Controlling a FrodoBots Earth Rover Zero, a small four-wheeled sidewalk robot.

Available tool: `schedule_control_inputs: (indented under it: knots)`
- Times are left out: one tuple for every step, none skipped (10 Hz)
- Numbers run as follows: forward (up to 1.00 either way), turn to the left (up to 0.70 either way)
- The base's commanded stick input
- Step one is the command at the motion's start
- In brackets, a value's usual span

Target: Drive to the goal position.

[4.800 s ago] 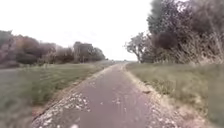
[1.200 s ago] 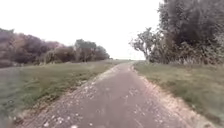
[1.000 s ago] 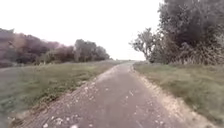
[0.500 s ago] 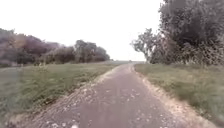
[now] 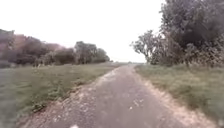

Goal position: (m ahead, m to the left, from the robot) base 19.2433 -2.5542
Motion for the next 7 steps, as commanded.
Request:
schedule_control_inputs:
  knots:
    - [0.51,0.0]
    - [0.18,0.0]
    - [0.0,0.0]
    - [0.0,0.0]
    - [0.0,0.0]
    - [0.0,0.0]
    - [0.0,0.0]
